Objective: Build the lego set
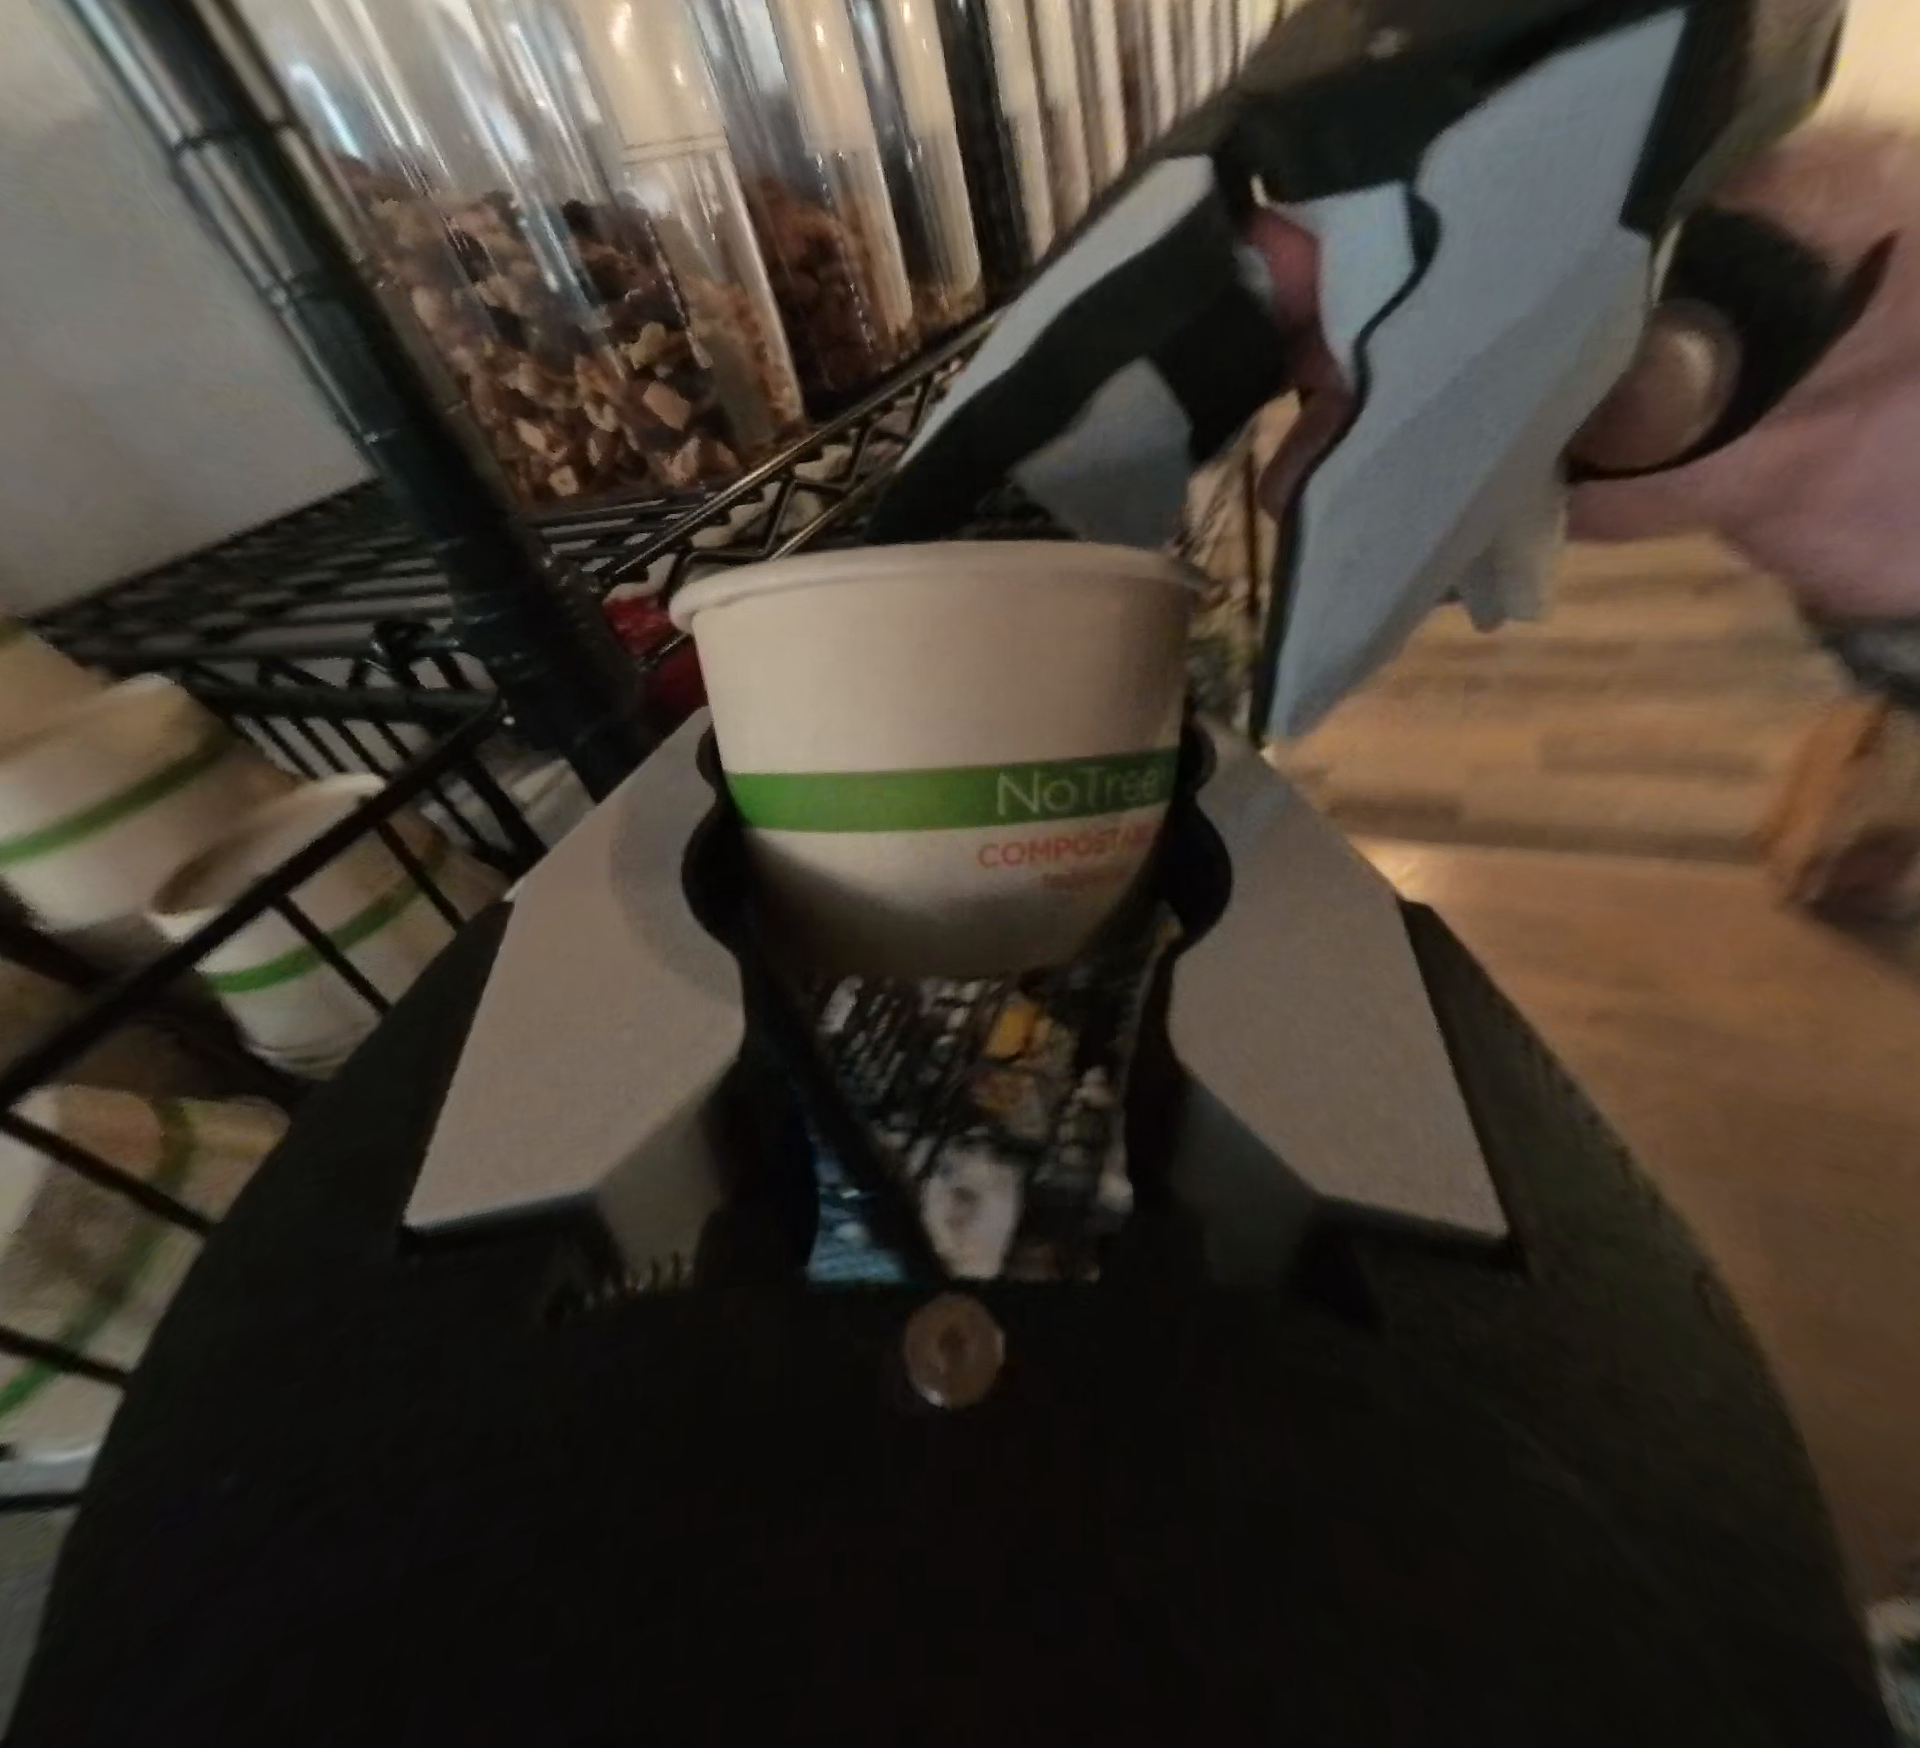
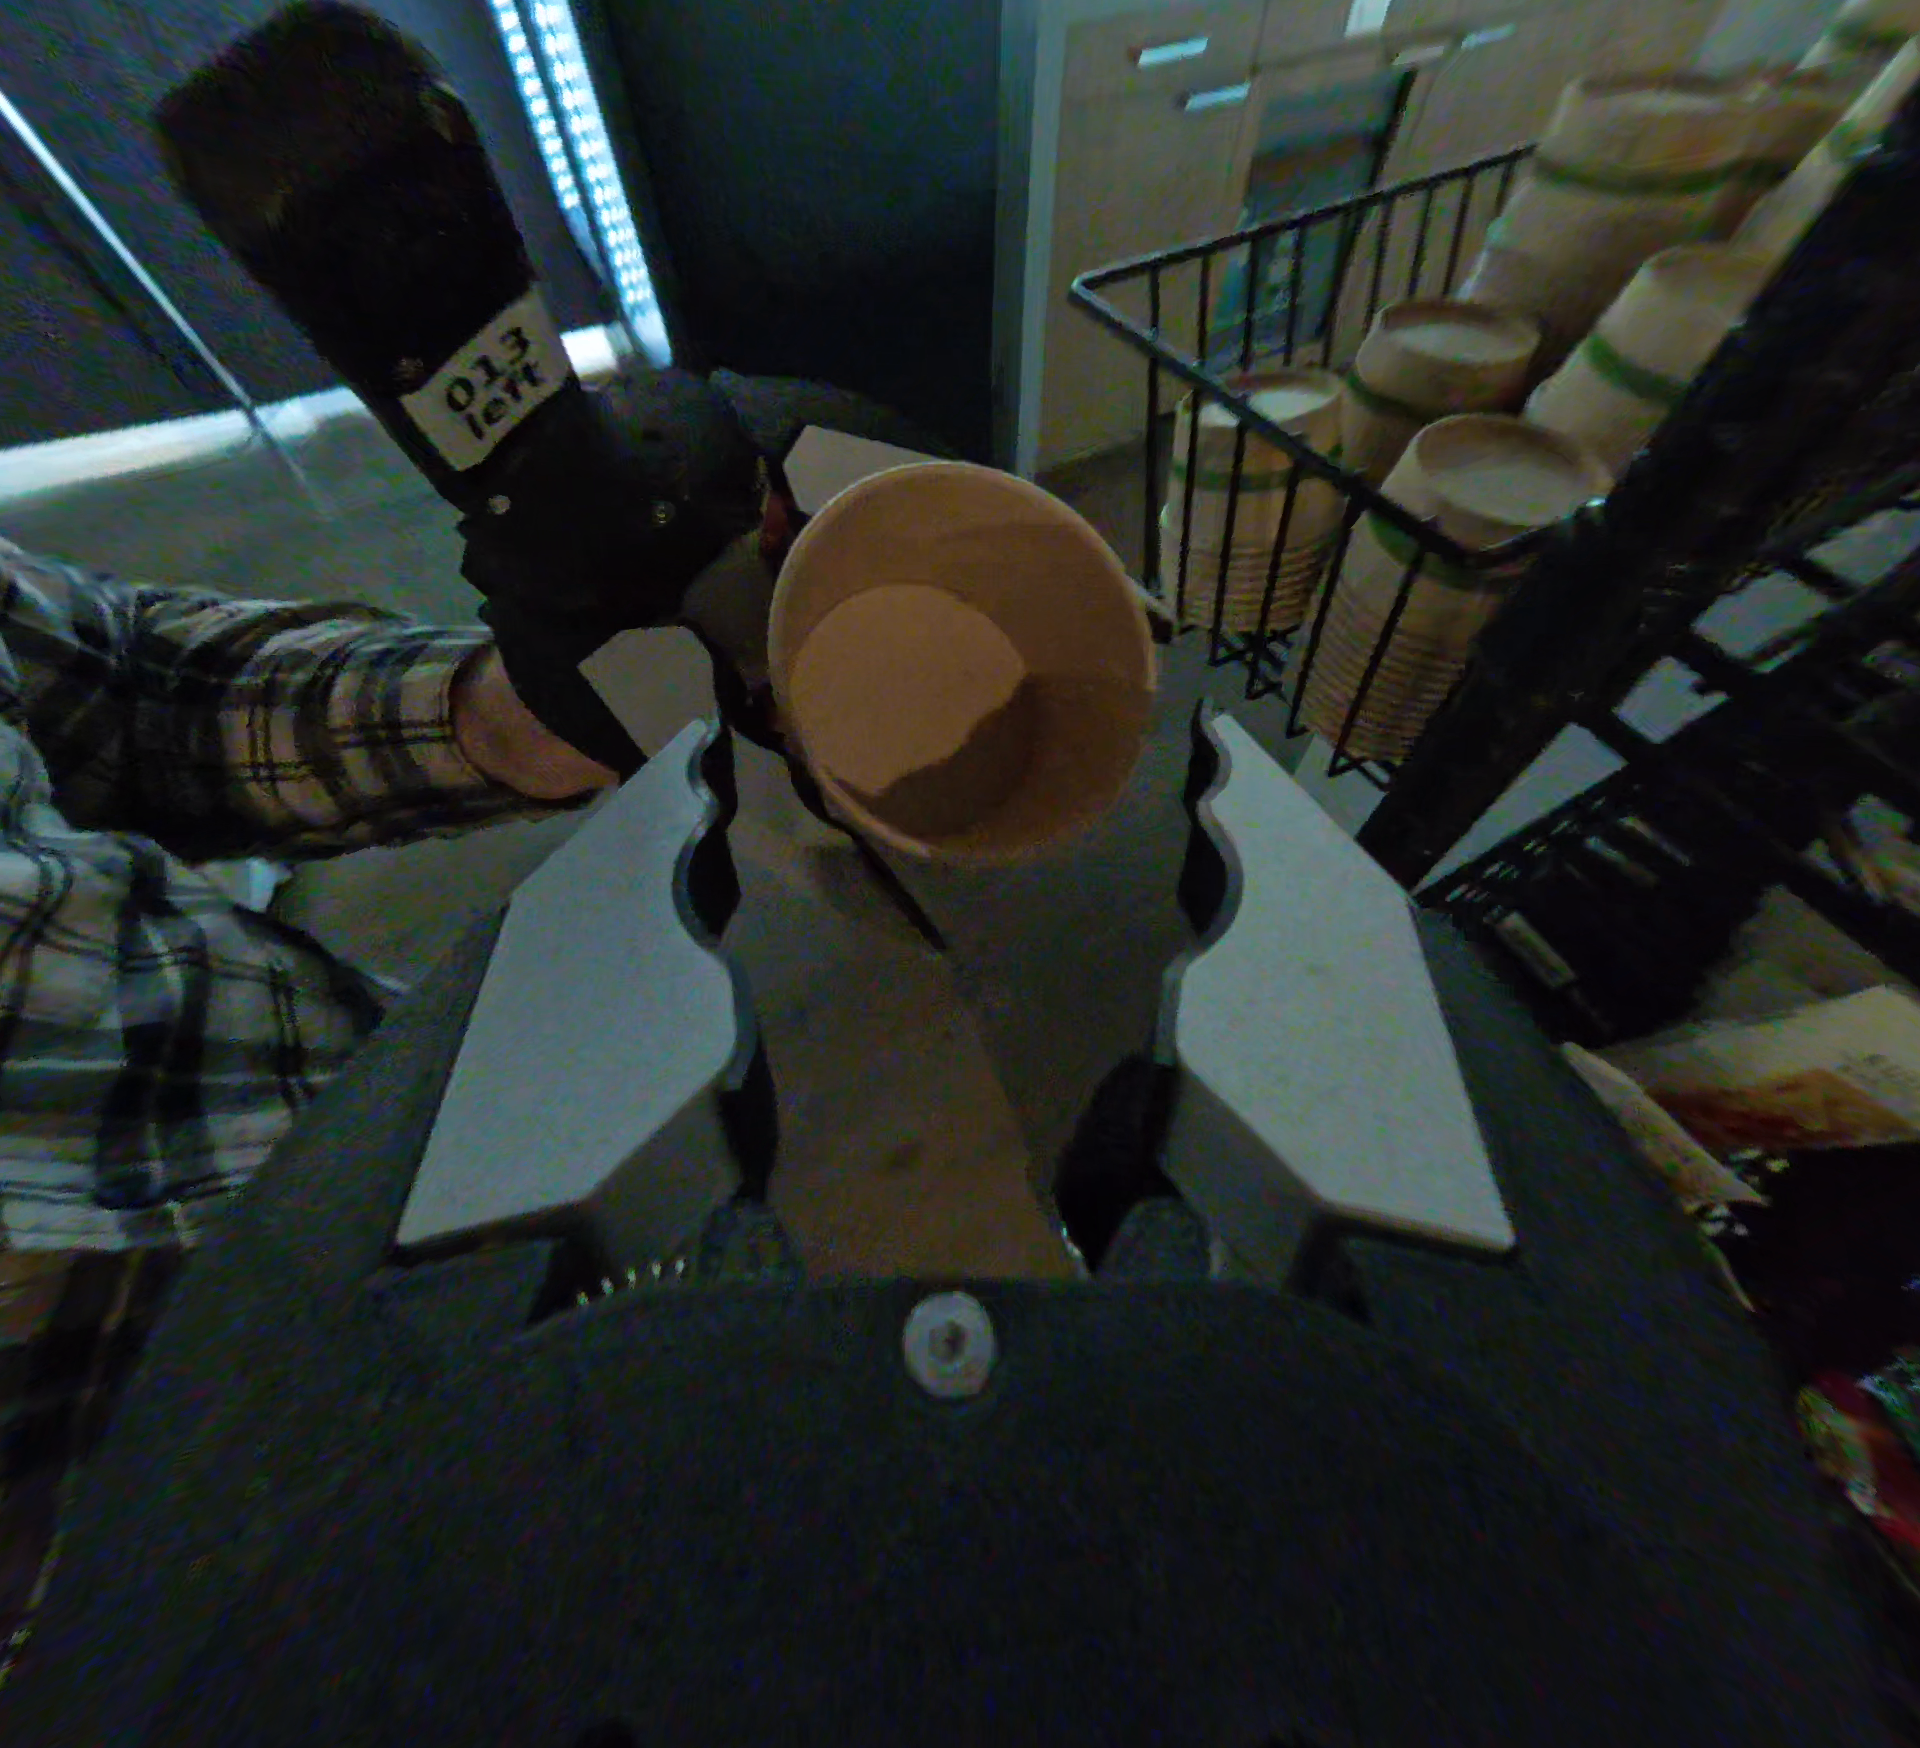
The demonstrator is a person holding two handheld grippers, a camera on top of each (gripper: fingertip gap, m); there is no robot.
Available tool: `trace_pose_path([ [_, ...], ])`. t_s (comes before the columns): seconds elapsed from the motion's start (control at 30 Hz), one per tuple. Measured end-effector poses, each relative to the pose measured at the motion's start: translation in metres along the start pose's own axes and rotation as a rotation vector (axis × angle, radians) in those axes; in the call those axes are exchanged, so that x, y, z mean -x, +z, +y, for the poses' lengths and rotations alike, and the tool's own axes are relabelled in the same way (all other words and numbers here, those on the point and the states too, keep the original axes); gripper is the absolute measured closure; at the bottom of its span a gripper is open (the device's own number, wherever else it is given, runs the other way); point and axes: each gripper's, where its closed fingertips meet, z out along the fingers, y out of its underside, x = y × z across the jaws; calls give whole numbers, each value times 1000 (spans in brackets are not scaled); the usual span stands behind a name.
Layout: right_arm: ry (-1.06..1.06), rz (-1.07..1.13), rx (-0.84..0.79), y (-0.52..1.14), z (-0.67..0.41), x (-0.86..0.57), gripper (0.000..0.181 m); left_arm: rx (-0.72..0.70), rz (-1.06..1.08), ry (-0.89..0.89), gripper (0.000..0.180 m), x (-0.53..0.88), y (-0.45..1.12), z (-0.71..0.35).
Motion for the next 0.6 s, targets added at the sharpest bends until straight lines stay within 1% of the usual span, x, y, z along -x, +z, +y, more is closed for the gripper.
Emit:
trace_pose_path([
  [0.1,-17,67,-85,-18,-4,-11,95,-18,7,-66,99,6,-4,3],
  [0.3,-36,371,-156,-71,12,-76,93,-13,2,-126,99,10,-14,15],
  [0.5,23,641,-235,-156,34,-150,94,0,-8,-196,99,13,-24,29],
  [0.6,49,739,-266,-197,44,-183,93,-11,-17,-238,100,15,-27,33],
])
